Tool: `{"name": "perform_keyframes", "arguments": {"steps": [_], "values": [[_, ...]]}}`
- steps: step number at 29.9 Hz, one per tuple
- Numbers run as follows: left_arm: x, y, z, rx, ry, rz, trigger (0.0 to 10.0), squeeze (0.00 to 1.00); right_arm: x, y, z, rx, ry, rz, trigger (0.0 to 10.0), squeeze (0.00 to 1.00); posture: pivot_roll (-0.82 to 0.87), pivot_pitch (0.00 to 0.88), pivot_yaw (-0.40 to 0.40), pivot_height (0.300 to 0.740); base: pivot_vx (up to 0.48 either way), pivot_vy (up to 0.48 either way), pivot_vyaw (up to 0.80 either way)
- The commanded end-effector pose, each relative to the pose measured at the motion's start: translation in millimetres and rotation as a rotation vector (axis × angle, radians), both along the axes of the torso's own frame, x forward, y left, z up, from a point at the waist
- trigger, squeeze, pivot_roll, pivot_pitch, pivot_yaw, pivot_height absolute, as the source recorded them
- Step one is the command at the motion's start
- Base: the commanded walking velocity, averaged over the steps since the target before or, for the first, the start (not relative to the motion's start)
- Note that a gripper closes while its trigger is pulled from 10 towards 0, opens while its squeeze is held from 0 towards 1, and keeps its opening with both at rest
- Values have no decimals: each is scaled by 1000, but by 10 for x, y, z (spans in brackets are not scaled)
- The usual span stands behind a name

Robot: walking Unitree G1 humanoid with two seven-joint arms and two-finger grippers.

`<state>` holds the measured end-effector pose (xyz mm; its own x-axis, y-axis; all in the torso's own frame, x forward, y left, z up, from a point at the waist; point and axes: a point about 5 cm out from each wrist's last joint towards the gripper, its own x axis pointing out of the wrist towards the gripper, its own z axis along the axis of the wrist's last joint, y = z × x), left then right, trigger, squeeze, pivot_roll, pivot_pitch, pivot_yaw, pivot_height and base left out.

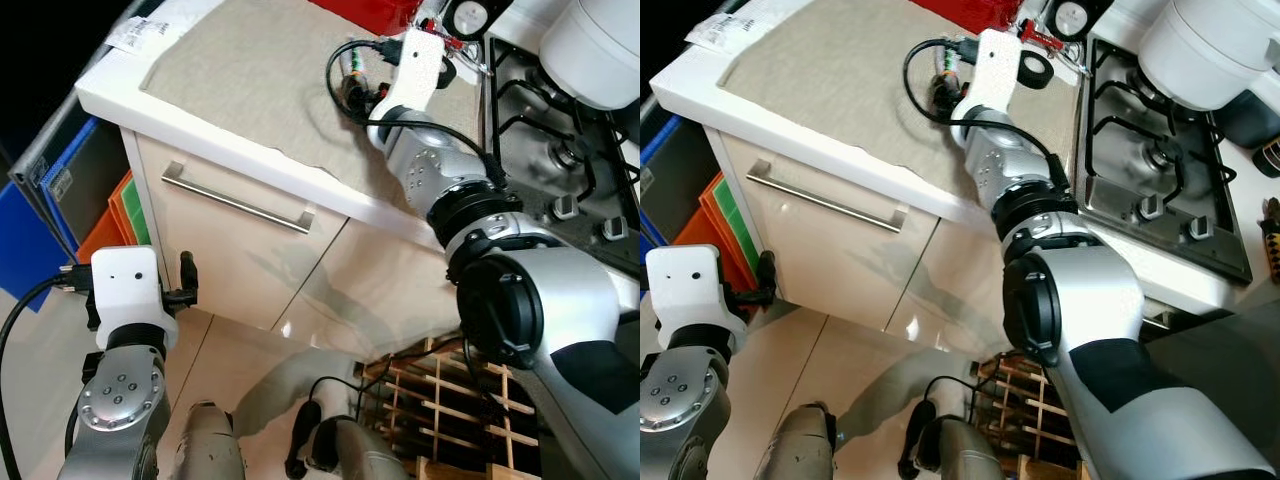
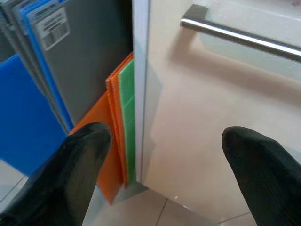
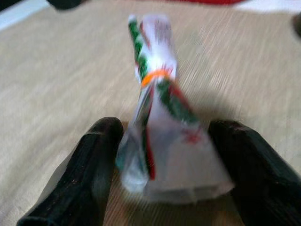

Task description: Restocking fridge

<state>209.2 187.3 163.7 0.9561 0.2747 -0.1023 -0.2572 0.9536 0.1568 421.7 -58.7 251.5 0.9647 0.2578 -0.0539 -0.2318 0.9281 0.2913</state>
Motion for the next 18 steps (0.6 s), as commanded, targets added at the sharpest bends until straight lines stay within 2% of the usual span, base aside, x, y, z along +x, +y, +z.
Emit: {"name": "perform_keyframes", "arguments": {"steps": [1,6,7,8,9,15,18], "values": [[-23,-14,21,-12,-2,13,10000,0,-10,-67,-172,14,74,-10,10000,0,511,299,-269,740,0,0,0],[-25,3,24,-20,2,29,10000,0,-28,-30,-242,16,105,6,10000,0,515,306,-278,740,0,0,0],[-24,5,26,-20,3,31,10000,0,-33,-21,-259,11,110,8,6549,0,514,306,-281,740,0,0,0],[-23,8,27,-20,4,33,10000,0,-38,-8,-270,8,110,16,1451,0,512,307,-282,740,0,0,0],[-22,13,25,-21,6,37,10000,0,-46,18,-284,-7,108,32,0,0,510,307,-284,740,0,0,0],[7,21,19,-18,9,40,10000,0,-55,69,-264,-32,72,62,0,0,494,311,-287,740,0,0,0],[17,11,25,-18,8,37,10000,0,-56,97,-218,-85,13,89,0,0,484,318,-289,740,0,0,0]]}}
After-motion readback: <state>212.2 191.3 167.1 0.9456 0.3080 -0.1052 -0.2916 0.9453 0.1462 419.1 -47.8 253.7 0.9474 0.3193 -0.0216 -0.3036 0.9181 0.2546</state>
